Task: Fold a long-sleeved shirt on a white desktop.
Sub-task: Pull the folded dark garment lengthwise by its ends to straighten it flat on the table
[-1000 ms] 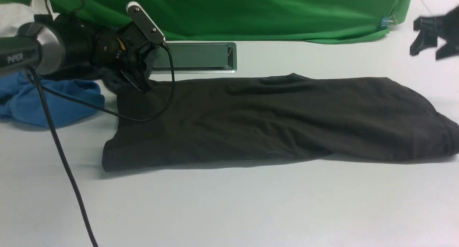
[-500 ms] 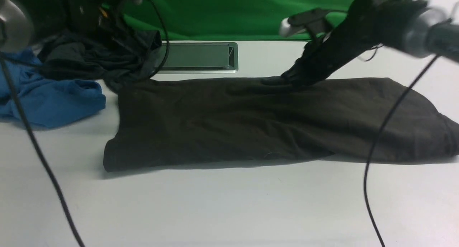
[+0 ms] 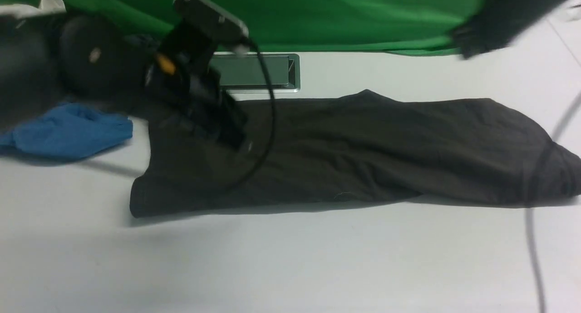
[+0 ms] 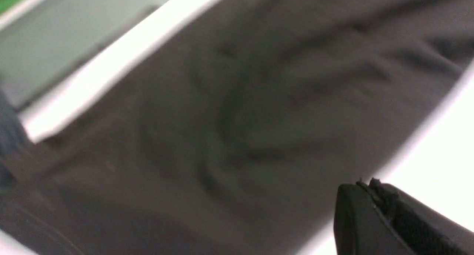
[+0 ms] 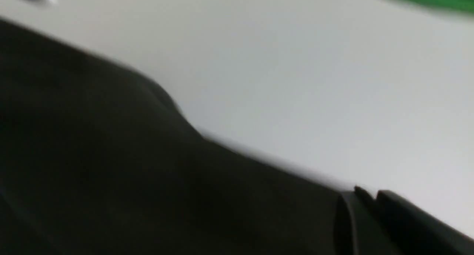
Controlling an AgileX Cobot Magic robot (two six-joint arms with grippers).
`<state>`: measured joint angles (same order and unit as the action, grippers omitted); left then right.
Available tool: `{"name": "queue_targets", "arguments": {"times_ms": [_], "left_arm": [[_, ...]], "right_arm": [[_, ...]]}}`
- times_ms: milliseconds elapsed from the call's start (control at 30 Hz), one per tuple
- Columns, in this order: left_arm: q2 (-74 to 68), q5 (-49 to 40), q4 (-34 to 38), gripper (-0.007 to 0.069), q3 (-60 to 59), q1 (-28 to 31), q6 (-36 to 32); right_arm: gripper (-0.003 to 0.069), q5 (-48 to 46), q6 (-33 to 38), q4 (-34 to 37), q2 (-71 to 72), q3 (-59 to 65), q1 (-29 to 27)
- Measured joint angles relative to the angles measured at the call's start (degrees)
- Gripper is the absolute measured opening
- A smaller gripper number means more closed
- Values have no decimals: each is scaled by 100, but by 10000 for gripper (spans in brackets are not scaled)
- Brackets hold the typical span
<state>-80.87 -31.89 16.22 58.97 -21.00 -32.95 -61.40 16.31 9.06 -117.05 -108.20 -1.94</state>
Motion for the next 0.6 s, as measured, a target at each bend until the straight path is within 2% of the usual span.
{"name": "queue_targets", "arguments": {"times_ms": [100,167,267,333,433,600], "left_arm": [[573,5,14,18,-602,-88,-1],[923,185,14,18,-977,-109,-24],[1198,636,14,18,-1270,-113,-44],[1263,778,14,18,-1312,-113,-44],[1282,889,17,18,-1319,-113,-44],[1305,903,20,18,-1319,-113,-65]], "right_arm": [[185,-312,-414,-319,550,675,-555],[313,-250,-577,-274,724,1235,-980],[565,113,-613,-50,722,1894,-1341],[636,425,-618,13,672,2280,-1408],[680,880,-618,87,511,2713,-1426],[691,1206,-601,231,136,3017,-1426]]}}
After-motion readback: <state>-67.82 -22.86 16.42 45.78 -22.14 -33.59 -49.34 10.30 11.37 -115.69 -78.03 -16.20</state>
